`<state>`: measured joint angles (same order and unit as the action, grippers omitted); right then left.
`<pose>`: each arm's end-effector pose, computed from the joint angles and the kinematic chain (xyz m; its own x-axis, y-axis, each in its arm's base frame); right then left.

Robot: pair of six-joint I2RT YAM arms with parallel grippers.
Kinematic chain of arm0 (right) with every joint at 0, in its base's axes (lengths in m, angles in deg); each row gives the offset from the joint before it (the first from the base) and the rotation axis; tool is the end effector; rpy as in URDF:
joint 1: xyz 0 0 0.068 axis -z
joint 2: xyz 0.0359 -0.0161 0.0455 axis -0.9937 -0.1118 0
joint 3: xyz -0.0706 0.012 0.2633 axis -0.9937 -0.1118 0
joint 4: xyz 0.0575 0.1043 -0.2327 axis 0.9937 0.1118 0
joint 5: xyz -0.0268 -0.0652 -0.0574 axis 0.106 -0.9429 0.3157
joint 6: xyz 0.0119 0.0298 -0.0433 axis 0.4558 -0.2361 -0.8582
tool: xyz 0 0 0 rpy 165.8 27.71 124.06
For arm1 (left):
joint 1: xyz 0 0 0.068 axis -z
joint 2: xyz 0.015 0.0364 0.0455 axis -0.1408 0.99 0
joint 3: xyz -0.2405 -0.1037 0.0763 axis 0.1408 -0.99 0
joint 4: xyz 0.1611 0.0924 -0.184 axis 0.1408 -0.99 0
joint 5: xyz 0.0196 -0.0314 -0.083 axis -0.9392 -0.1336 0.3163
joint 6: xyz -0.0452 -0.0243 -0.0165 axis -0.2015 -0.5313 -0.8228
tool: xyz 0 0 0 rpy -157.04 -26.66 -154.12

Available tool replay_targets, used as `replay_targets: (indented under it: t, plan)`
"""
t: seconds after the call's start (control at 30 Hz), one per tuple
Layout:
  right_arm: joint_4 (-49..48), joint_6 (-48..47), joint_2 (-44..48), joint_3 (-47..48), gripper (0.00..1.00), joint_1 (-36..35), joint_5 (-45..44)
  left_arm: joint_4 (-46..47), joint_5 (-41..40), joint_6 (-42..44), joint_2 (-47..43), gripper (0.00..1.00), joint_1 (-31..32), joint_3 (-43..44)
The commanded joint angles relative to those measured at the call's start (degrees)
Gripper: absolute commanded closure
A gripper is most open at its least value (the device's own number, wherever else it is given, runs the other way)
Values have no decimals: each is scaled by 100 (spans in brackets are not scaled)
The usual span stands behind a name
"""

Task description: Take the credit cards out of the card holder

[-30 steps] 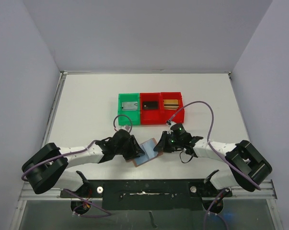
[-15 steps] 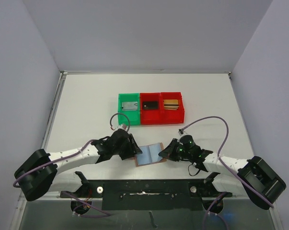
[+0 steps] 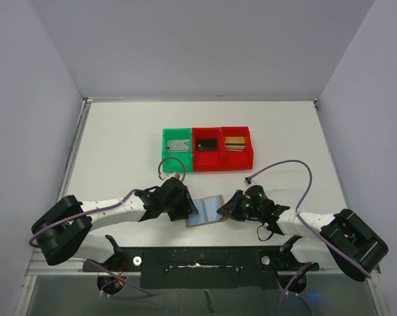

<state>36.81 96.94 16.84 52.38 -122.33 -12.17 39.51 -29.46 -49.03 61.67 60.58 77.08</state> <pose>0.1448 0.1264 0.1177 -0.8703 0.4747 -0.1316 0.2068 0.5945 0.7771 0.1506 -0.1965 0.1525 -0.9227 -0.3138 -0.2238 -0.1458 0.8218 -0.5509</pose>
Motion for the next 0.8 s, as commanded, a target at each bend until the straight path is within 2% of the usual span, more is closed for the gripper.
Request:
replay_targets:
  t: [0.0, 0.5, 0.67, 0.77]
  plan:
    - [-342, 20, -31, 30, 100, -69, 4, -121, -243, 24, -6, 51, 60, 175]
    - [-359, -56, -132, 117, 100, -64, 114, -788, -692, 85, -149, 50, 137, 415]
    - [-390, -56, -171, 120, 100, -63, 137, -727, -630, 119, -34, 50, 147, 416]
    - [-436, -49, -192, 123, 100, -72, 164, -193, -356, 131, 192, 51, 148, 250]
